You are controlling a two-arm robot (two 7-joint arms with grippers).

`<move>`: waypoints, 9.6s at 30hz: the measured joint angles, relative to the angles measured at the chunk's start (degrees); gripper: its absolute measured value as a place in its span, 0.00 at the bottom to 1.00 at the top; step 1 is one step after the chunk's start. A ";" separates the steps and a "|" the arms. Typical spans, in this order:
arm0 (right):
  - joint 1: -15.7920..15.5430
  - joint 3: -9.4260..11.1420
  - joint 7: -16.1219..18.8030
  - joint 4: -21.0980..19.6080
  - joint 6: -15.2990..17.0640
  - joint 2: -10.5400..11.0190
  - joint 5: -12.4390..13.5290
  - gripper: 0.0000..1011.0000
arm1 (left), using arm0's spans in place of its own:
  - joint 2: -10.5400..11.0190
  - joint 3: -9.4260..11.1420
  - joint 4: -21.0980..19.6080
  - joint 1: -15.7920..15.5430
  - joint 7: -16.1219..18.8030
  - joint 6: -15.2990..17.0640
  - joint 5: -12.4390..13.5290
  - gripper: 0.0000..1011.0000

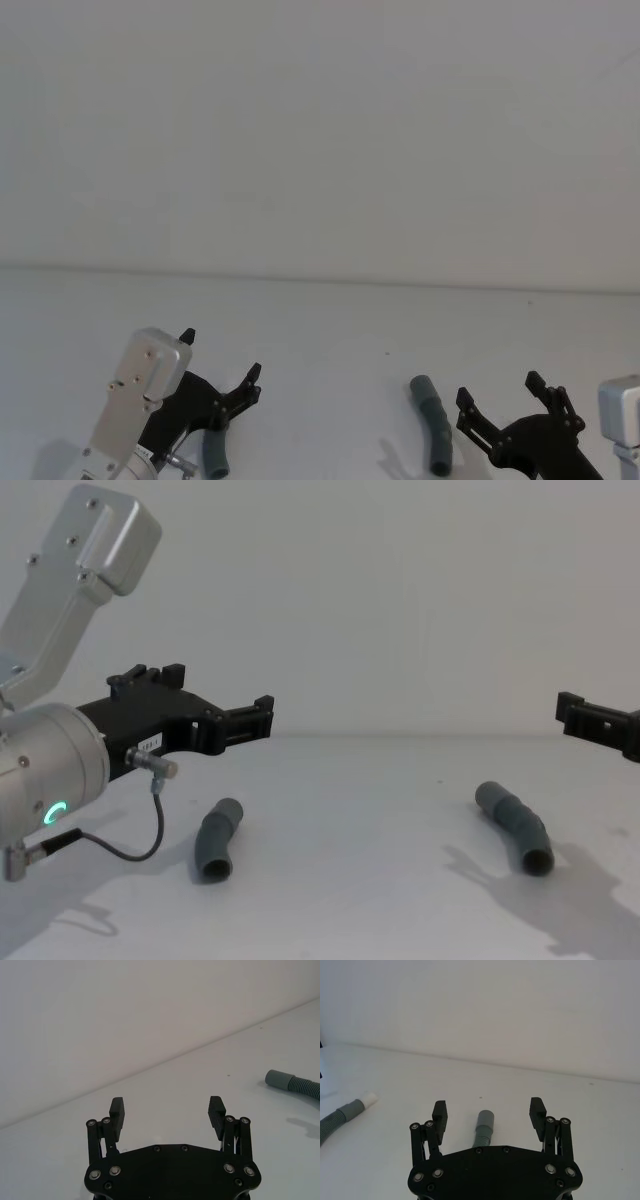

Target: Use both hands to pick up one end of the pipe from the table, align the ends, and insert them.

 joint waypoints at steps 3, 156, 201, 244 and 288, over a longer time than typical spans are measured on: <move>0.00 0.00 0.00 0.00 0.00 0.00 0.00 0.99 | 0.00 0.00 0.00 0.00 0.00 0.00 0.00 0.99; 0.00 0.00 0.00 0.00 0.00 0.00 0.00 0.99 | -6.86 -5.97 -0.81 -4.86 2.16 39.06 -9.48 0.99; 0.00 0.00 0.00 0.00 0.00 0.00 0.00 0.99 | -9.35 -4.49 6.84 -10.57 -0.18 44.09 -7.55 0.99; 0.00 0.00 0.00 0.00 0.00 0.00 0.00 0.99 | -9.55 -3.40 10.67 -12.62 -2.63 43.82 -6.54 0.55; 0.02 0.00 0.01 0.00 0.08 -0.05 0.00 0.99 | -9.55 -3.40 10.80 -12.67 -2.68 43.84 -6.52 0.33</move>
